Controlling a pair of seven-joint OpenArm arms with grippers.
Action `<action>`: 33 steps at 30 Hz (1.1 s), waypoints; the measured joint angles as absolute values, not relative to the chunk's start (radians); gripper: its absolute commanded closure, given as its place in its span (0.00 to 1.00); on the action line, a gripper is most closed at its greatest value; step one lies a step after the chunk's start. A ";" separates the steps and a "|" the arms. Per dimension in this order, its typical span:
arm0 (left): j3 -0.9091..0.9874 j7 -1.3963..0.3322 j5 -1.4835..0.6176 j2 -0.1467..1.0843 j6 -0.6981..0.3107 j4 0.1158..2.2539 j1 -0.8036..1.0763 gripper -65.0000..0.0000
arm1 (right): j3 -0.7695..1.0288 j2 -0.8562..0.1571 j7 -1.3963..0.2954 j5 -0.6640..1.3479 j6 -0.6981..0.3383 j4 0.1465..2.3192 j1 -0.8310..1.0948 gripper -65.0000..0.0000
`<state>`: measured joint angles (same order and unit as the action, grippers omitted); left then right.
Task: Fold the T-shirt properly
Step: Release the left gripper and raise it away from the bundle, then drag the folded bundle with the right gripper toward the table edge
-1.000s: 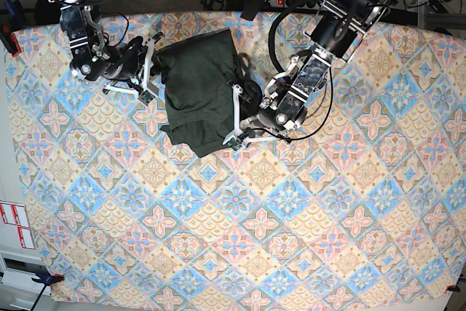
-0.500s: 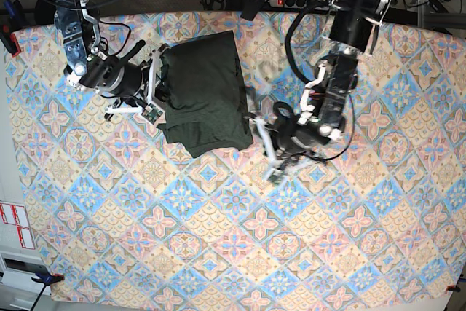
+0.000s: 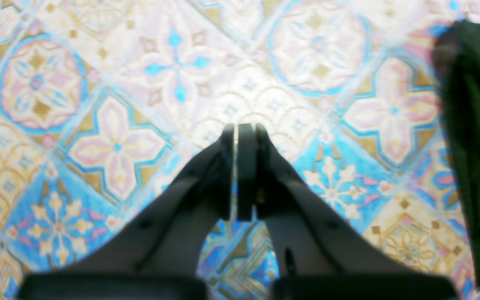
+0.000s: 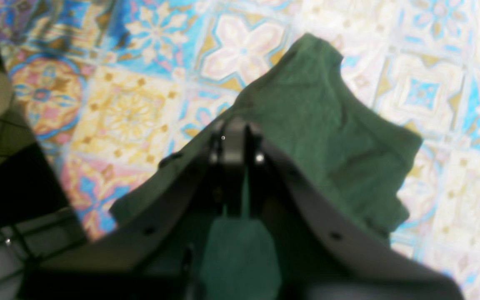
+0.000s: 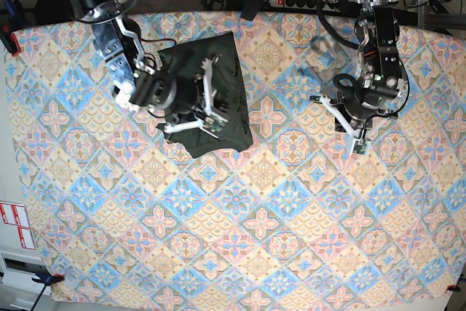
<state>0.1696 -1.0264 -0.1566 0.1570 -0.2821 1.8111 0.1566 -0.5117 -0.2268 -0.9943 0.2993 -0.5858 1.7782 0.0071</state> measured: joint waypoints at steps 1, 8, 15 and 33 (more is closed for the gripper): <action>0.183 -1.023 -0.156 0.152 -0.281 1.822 0.167 1.00 | -0.523 -0.213 -0.999 0.301 -0.587 1.750 -0.004 0.99; 0.220 -1.021 -0.154 0.149 -0.281 1.837 0.189 1.00 | -0.525 -0.120 -1.004 0.300 -0.582 1.549 -0.052 0.99; 0.220 -1.021 -0.154 0.149 -0.281 1.837 0.189 1.00 | -0.516 -0.102 -0.976 0.311 -0.585 1.325 -0.068 0.99; 0.218 -1.021 -0.156 0.149 -0.281 1.837 0.185 1.00 | -0.297 -0.113 -0.896 0.187 -0.635 1.245 -0.064 0.99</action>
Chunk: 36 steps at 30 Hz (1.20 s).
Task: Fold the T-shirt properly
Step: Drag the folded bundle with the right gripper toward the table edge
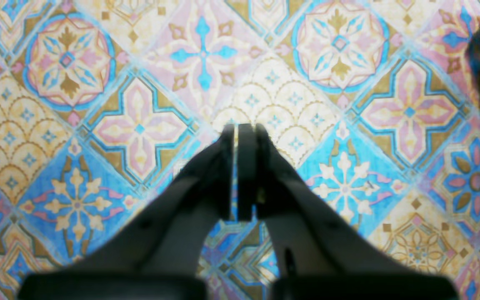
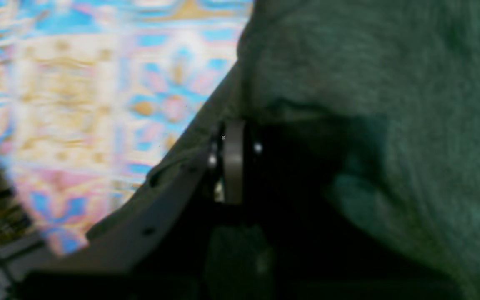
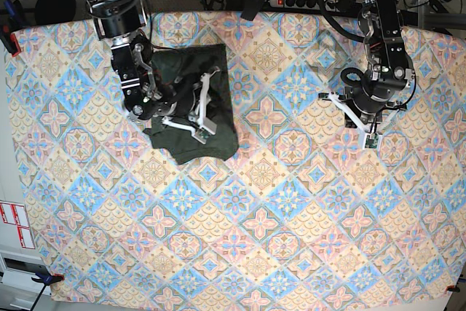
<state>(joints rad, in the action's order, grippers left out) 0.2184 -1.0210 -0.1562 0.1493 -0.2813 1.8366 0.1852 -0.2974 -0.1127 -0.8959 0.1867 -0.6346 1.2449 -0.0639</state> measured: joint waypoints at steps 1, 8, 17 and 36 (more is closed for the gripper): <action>0.218 -1.021 -0.156 0.149 -0.282 1.837 0.186 1.00 | -0.289 -0.115 -0.894 0.186 -0.635 1.245 -0.062 0.99; 0.218 -1.021 -0.154 0.149 -0.281 1.837 0.183 1.00 | -0.266 -0.195 -0.874 0.179 -0.643 1.246 -0.067 0.99; 0.218 -1.021 -0.188 0.147 -0.281 1.837 0.184 1.00 | -0.264 -0.317 -0.872 0.164 -0.633 1.250 -0.079 0.98; 0.217 -1.021 -0.210 0.147 -0.278 1.836 0.184 1.00 | -0.262 -0.369 -0.996 0.030 -0.591 1.378 -0.099 0.99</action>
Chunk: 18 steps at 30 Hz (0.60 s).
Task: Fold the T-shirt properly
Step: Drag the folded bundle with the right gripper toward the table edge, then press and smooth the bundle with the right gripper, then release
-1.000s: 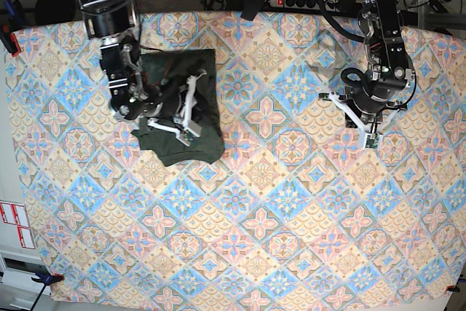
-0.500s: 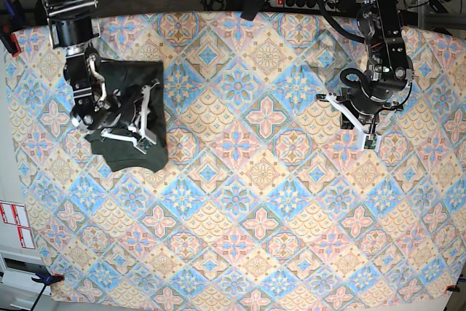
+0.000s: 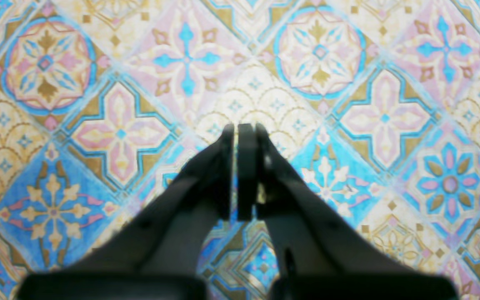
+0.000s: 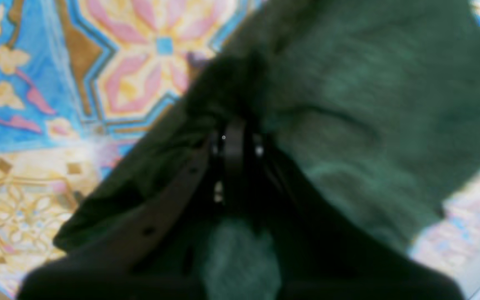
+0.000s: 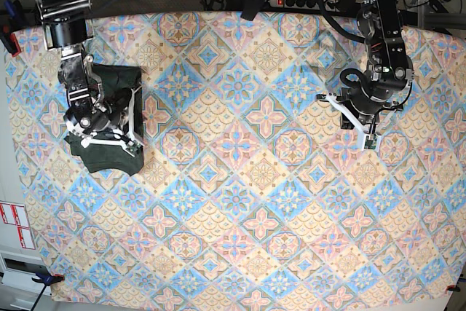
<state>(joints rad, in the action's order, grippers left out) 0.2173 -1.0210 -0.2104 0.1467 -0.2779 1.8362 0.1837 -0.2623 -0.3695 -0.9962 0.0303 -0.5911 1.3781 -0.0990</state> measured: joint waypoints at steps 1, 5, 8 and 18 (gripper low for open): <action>0.216 -1.021 -0.210 0.147 -0.278 1.836 0.184 1.00 | -0.261 -0.370 -0.987 0.031 -0.590 1.390 -0.089 0.99; 0.213 -1.021 -0.210 0.147 -0.278 1.836 0.183 1.00 | -0.259 -0.307 -1.007 0.021 -0.590 1.417 -0.049 0.99; 0.212 -1.021 -0.212 0.146 -0.279 1.836 0.184 1.00 | -0.265 -0.245 -0.994 0.045 -0.599 1.452 -0.045 0.99; 0.216 -1.021 -0.213 0.147 -0.278 1.836 0.183 1.00 | -0.033 -0.250 -1.011 0.031 -0.596 1.613 0.053 0.99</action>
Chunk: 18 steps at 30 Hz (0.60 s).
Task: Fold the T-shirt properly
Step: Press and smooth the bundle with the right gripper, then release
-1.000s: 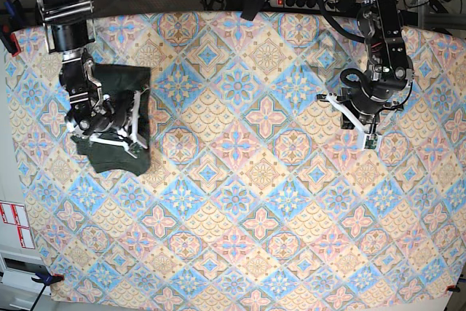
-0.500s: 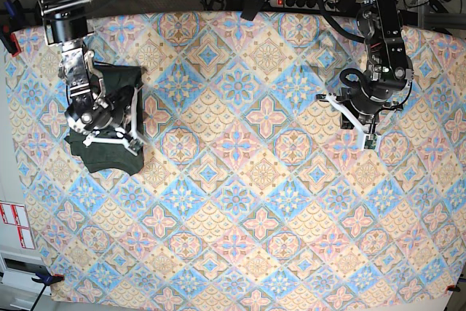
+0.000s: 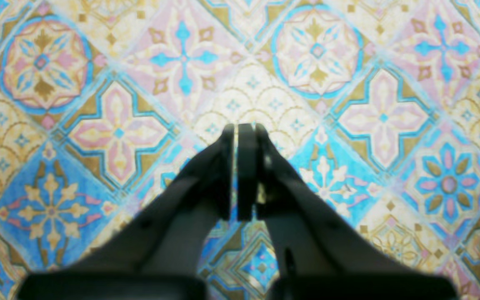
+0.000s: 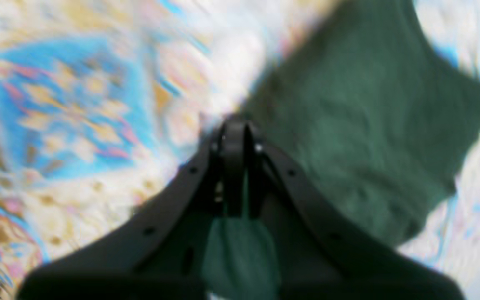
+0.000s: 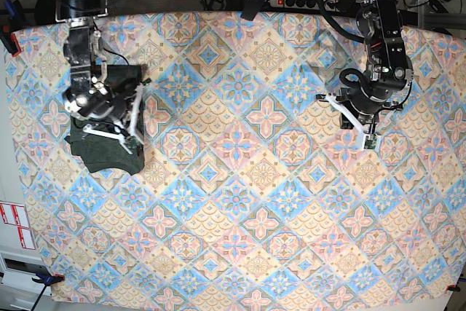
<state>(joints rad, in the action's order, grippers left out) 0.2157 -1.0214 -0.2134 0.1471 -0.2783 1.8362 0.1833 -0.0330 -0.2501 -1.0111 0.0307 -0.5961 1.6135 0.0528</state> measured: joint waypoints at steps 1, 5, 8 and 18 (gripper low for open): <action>0.216 -1.021 -0.213 0.147 -0.278 1.836 0.183 1.00 | -0.002 -0.249 -1.007 0.030 -0.596 1.617 0.056 0.99; 0.215 -1.022 -0.213 0.147 -0.278 1.836 0.184 1.00 | 0.093 -0.252 -1.005 0.029 -0.592 1.617 0.057 0.98; 0.212 -1.021 -0.213 0.147 -0.278 1.836 0.184 1.00 | 0.105 -0.252 -1.006 0.029 -0.590 1.616 0.089 0.98; 0.212 -1.024 -0.213 0.147 -0.278 1.836 0.184 1.00 | 0.061 -0.250 -0.961 0.032 -0.578 1.498 0.131 0.99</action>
